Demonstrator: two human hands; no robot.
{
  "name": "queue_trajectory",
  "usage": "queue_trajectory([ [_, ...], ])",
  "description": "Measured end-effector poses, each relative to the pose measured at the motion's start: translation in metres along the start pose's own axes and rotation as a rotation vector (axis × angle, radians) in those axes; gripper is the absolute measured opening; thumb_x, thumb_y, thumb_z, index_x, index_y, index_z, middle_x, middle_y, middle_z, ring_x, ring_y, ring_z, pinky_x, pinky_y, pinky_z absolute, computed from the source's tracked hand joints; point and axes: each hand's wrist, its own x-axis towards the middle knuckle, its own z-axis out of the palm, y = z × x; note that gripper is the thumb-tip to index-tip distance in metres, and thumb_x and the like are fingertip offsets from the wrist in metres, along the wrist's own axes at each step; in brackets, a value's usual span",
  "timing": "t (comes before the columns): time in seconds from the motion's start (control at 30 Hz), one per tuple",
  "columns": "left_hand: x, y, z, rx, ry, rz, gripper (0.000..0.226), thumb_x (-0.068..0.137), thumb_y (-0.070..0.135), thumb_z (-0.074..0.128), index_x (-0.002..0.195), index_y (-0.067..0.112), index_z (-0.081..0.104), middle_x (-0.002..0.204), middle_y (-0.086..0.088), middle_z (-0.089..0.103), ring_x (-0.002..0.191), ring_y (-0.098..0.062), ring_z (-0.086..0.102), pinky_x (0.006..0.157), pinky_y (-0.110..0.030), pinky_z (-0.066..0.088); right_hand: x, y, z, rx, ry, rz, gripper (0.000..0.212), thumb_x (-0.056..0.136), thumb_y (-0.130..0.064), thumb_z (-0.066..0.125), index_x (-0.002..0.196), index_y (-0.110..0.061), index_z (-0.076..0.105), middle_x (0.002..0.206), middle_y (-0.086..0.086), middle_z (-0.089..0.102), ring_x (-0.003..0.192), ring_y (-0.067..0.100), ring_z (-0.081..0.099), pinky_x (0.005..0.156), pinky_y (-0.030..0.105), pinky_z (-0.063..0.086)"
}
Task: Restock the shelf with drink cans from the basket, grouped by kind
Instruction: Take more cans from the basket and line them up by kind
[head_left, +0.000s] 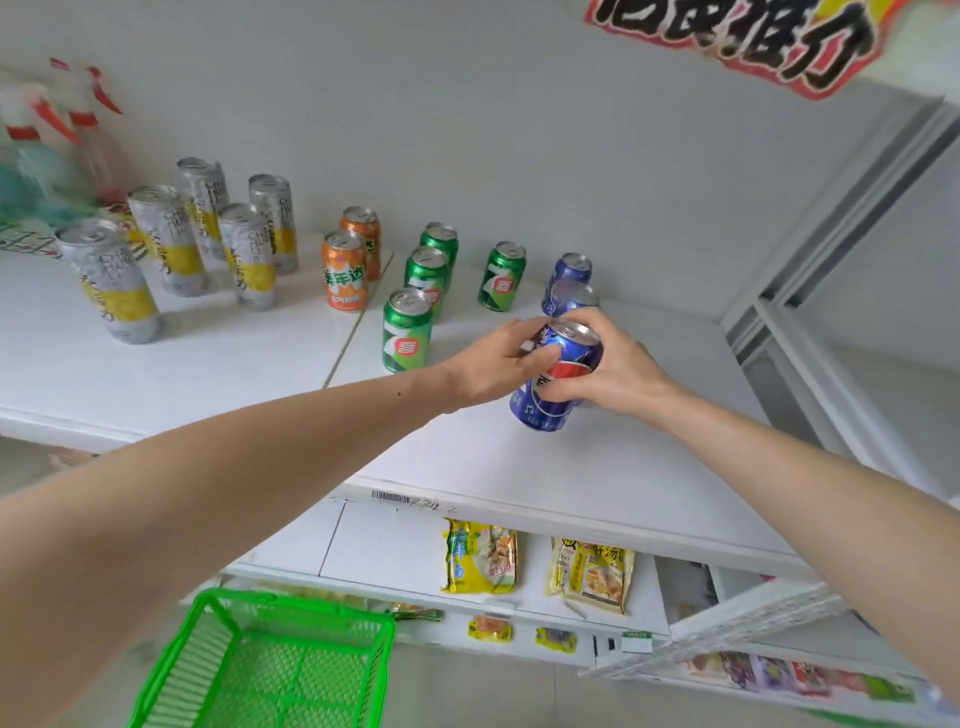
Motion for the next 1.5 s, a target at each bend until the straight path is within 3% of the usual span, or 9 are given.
queue_trajectory([
  [0.1, 0.013, 0.013, 0.002, 0.064, -0.023, -0.013, 0.038, 0.102, 0.029, 0.042, 0.134, 0.011, 0.048, 0.123, -0.008, 0.061, 0.104, -0.013, 0.061, 0.078, -0.011, 0.048, -0.001, 0.004, -0.027, -0.020, 0.072, 0.018, 0.076, 0.052, -0.032, 0.091, 0.115, -0.046, 0.051, 0.102, -0.015, 0.069, 0.096, 0.010, 0.067, 0.084, 0.036, 0.058],
  [0.2, 0.028, 0.020, 0.002, 0.176, -0.001, -0.035, 0.041, 0.102, 0.034, 0.040, 0.135, 0.012, 0.048, 0.129, -0.008, 0.058, 0.117, -0.021, 0.056, 0.095, -0.029, 0.046, 0.006, 0.009, -0.057, -0.029, 0.164, 0.021, 0.086, 0.044, -0.041, 0.092, 0.120, -0.042, 0.051, 0.109, -0.016, 0.068, 0.100, 0.009, 0.066, 0.089, 0.038, 0.056],
  [0.3, 0.049, 0.018, 0.003, 0.308, 0.021, -0.092, 0.045, 0.100, 0.042, 0.040, 0.137, 0.017, 0.046, 0.129, -0.008, 0.060, 0.117, -0.024, 0.057, 0.100, -0.038, 0.046, 0.017, 0.019, -0.084, 0.017, 0.240, 0.023, 0.090, 0.039, -0.041, 0.093, 0.120, -0.041, 0.052, 0.114, -0.011, 0.066, 0.101, 0.013, 0.068, 0.079, 0.043, 0.061],
  [0.43, 0.087, 0.012, 0.008, 0.541, 0.045, -0.102, 0.048, 0.100, 0.042, 0.039, 0.140, 0.018, 0.045, 0.135, -0.010, 0.054, 0.121, -0.027, 0.052, 0.101, -0.035, 0.042, 0.041, 0.034, -0.116, 0.034, 0.270, 0.007, 0.079, 0.051, -0.026, 0.093, 0.118, -0.037, 0.054, 0.113, -0.010, 0.064, 0.100, 0.015, 0.067, 0.075, 0.044, 0.062],
  [0.67, 0.152, -0.003, 0.025, 0.795, 0.069, -0.184, 0.046, 0.097, 0.038, 0.043, 0.137, 0.017, 0.047, 0.144, -0.007, 0.044, 0.129, -0.026, 0.043, 0.102, -0.032, 0.035, 0.112, 0.090, -0.144, -0.062, 0.243, -0.012, 0.076, 0.057, -0.024, 0.090, 0.121, -0.031, 0.051, 0.109, -0.011, 0.062, 0.102, 0.018, 0.063, 0.085, 0.045, 0.058],
  [0.83, 0.186, -0.009, 0.033, 0.888, 0.083, -0.294, 0.047, 0.096, 0.042, 0.040, 0.129, 0.010, 0.049, 0.134, -0.011, 0.052, 0.120, -0.029, 0.049, 0.096, -0.037, 0.040, 0.167, 0.131, -0.148, -0.129, 0.210, 0.005, 0.076, 0.060, -0.024, 0.089, 0.124, -0.027, 0.048, 0.114, -0.004, 0.059, 0.101, 0.022, 0.061, 0.085, 0.039, 0.057],
  [1.0, 0.207, -0.017, 0.041, 0.999, 0.045, -0.315, 0.054, 0.097, 0.049, 0.036, 0.130, 0.009, 0.051, 0.131, -0.011, 0.055, 0.121, -0.028, 0.051, 0.102, -0.044, 0.042, 0.217, 0.159, -0.140, -0.185, 0.149, -0.001, 0.079, 0.062, -0.025, 0.090, 0.126, -0.023, 0.044, 0.118, 0.001, 0.060, 0.104, 0.024, 0.060, 0.085, 0.034, 0.051],
  [1.23, 0.215, -0.017, 0.047, 1.119, -0.001, -0.343, 0.051, 0.099, 0.048, 0.031, 0.108, 0.007, 0.061, 0.103, -0.010, 0.063, 0.088, -0.024, 0.057, 0.077, -0.033, 0.046, 0.255, 0.180, -0.119, -0.191, 0.103, 0.005, 0.079, 0.066, -0.017, 0.088, 0.130, -0.018, 0.042, 0.124, 0.008, 0.058, 0.106, 0.027, 0.057, 0.086, 0.034, 0.050],
  [1.5, 0.216, -0.017, 0.045, 1.157, -0.020, -0.362, 0.055, 0.100, 0.049, 0.029, 0.120, 0.010, 0.061, 0.110, -0.010, 0.064, 0.098, -0.026, 0.059, 0.086, -0.036, 0.048, 0.267, 0.192, -0.106, -0.182, 0.097, 0.059, 0.080, 0.066, -0.018, 0.089, 0.130, -0.019, 0.041, 0.127, 0.010, 0.056, 0.111, 0.031, 0.057, 0.090, 0.043, 0.054],
])
